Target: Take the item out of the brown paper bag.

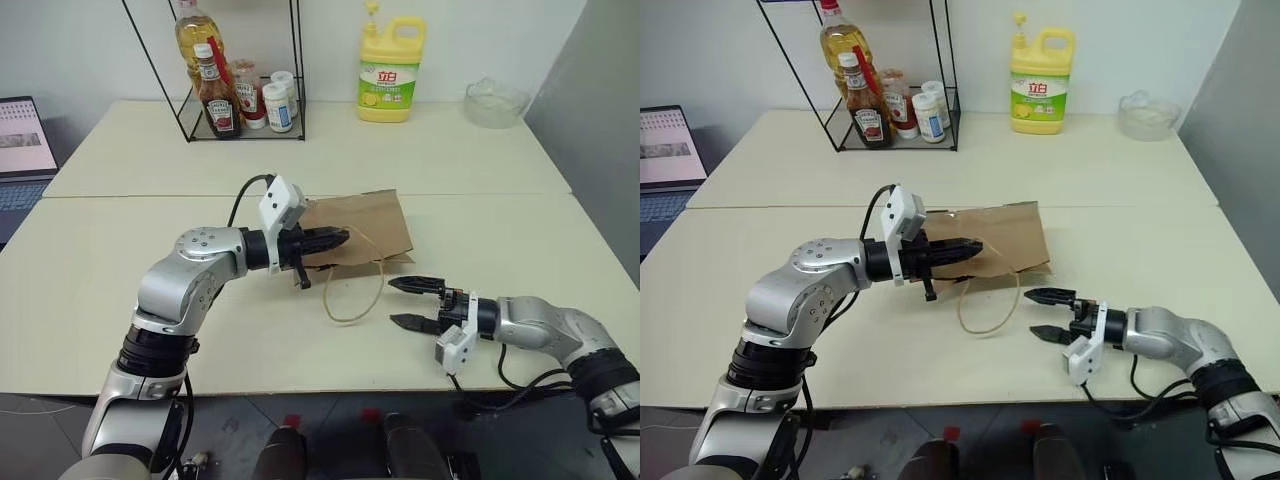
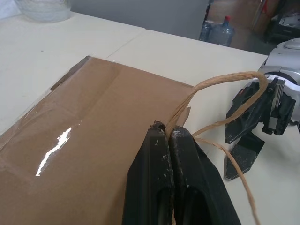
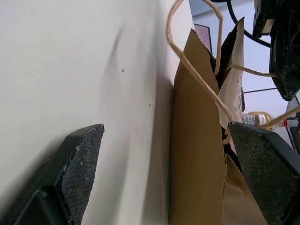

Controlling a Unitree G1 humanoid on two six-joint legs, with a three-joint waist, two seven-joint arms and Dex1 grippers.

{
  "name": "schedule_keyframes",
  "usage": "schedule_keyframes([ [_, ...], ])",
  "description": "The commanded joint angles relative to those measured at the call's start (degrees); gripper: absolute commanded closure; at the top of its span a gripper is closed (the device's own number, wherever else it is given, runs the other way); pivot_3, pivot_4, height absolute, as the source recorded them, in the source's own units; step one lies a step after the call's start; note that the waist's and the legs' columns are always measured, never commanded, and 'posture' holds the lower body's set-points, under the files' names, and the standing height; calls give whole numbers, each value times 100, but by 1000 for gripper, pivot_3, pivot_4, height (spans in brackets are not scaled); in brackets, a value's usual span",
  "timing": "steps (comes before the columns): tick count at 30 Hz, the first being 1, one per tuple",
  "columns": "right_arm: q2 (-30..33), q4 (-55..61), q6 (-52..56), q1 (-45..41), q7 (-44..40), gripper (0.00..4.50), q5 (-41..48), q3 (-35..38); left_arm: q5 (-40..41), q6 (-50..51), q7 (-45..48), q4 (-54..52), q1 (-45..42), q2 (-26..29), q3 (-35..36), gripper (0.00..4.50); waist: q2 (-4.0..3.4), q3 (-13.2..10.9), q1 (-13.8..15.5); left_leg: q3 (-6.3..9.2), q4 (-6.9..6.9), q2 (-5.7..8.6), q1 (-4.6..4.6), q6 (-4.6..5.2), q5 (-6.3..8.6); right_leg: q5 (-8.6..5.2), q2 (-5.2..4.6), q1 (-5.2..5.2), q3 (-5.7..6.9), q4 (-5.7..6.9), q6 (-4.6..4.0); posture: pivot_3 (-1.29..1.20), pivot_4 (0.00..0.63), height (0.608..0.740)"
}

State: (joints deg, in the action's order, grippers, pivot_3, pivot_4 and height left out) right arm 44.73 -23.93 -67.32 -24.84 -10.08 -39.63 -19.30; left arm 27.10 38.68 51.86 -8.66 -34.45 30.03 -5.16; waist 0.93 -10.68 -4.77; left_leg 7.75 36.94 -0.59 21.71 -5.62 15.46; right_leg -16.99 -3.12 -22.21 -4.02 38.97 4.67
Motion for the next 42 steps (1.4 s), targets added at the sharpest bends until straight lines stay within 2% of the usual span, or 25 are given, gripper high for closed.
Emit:
schedule_keyframes([
  [1, 128, 212, -246, 139, 87, 35, 177, 126, 94, -52, -7, -151, -83, 18, 152, 4500, 0, 0, 0, 0, 0, 0, 0, 0, 0, 0, 0, 0, 0, 0, 0, 0, 150, 740],
  [7, -370, 479, -8, -145, 198, 35, -14, 101, 79, -68, -10, -97, -132, -30, 117, 4500, 0, 0, -27, 0, 0, -1, -1, -1, -1, 0, 0, -1, -1, 1, 0, 0, 150, 740],
  [14, -1034, -81, 401, -860, 518, 35, -670, -170, 63, -71, -5, -87, -175, -21, 127, 4500, 0, 0, -16, 1, 0, -1, 0, -3, -2, 0, 1, -1, 2, 1, 0, 0, 150, 740],
  [17, -1062, -318, 330, -1021, 557, 642, -694, -327, 59, -68, -16, -106, -165, -5, 136, 4500, 0, 0, -6, 2, -1, 0, 4, -3, -2, 0, 0, -1, 1, -2, 0, 0, 150, 740],
  [27, -895, -286, -30, -902, 554, 4232, -344, -451, 35, -95, -128, -141, -113, -12, 171, 4500, 0, 0, -9, 2, -1, 0, 3, -3, -1, 0, 0, -2, 0, -2, 0, 0, 150, 740],
  [28, -902, -267, -25, -874, 529, 4477, -306, -460, 29, -103, -153, -130, -115, -20, 172, 4500, 0, 0, -11, 2, -1, 0, 3, -3, -1, 0, 0, -2, 0, -2, 0, 0, 150, 740],
  [31, -924, -221, 54, -818, 386, 4477, -199, -496, 35, -96, -222, -110, -147, -41, 177, 4500, 0, 0, -12, 2, -1, 0, 3, -3, -1, 0, 0, -1, 0, -2, 0, 0, 150, 740],
  [36, -985, -375, 499, -700, -385, 4477, 219, -753, 127, 4, -410, 70, -368, -148, 335, 4500, 0, 0, -9, 3, -1, 0, 3, -3, -1, 0, 0, 0, 1, -2, 0, 0, 150, 740],
  [42, -1085, -444, 961, -563, -1292, 4477, 1002, -942, 565, 468, -893, 491, -1021, -483, 873, 4500, 1, 0, -6, 6, 1, 0, 3, -3, -1, 0, 0, 2, 3, -3, 0, 0, 150, 740],
])
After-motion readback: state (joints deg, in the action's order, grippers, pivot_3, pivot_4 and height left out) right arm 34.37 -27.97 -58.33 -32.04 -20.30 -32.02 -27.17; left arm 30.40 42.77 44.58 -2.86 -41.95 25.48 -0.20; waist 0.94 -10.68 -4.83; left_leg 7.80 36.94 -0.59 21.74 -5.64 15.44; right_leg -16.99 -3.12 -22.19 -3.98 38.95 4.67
